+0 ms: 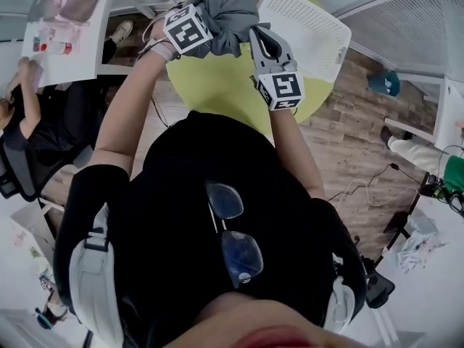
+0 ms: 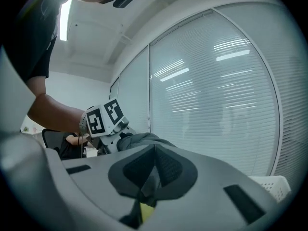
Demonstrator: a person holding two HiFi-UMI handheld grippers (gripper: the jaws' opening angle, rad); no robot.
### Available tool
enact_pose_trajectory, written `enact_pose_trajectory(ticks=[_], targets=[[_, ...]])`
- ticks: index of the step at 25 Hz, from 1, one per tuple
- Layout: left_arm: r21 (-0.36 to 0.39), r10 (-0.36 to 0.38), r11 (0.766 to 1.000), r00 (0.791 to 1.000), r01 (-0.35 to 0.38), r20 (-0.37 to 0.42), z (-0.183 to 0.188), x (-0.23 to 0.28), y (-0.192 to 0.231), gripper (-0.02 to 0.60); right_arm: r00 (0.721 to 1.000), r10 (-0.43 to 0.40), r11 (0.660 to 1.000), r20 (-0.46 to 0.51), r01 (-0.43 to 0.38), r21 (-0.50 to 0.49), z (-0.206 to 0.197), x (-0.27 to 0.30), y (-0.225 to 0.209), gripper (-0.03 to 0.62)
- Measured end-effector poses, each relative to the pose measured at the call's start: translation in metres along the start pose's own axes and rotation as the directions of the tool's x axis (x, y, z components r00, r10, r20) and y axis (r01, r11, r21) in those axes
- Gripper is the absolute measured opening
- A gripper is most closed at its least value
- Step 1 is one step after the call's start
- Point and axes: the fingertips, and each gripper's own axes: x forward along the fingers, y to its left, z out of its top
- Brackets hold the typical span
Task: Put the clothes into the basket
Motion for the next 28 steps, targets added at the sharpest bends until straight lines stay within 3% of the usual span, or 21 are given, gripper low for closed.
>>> enact_pose_trajectory(ticks=[9,19,28], targets=[[0.155,-0.054,0.987,0.998,0.050,0.025,0.074,0.017,-0.026,0.380,0.987,-0.157,0.988,0.038,0.156,0.020,0.016,-0.051,-0.058,0.026],[0.310,-0.131,0.943,0.991,0.117,0.025,0.154,0.041,-0.067,0.380,0.931,-0.356,0.935,0.078,0.354,0.036,0.028,-0.128,-0.114,0.026],[0.410,-0.182,0.899,0.983,0.151,0.036,0.215,0.074,-0.094,0.380,0.895,-0.439,0.898,0.082,0.436,0.053,0.026,-0.167,-0.148,0.026]])
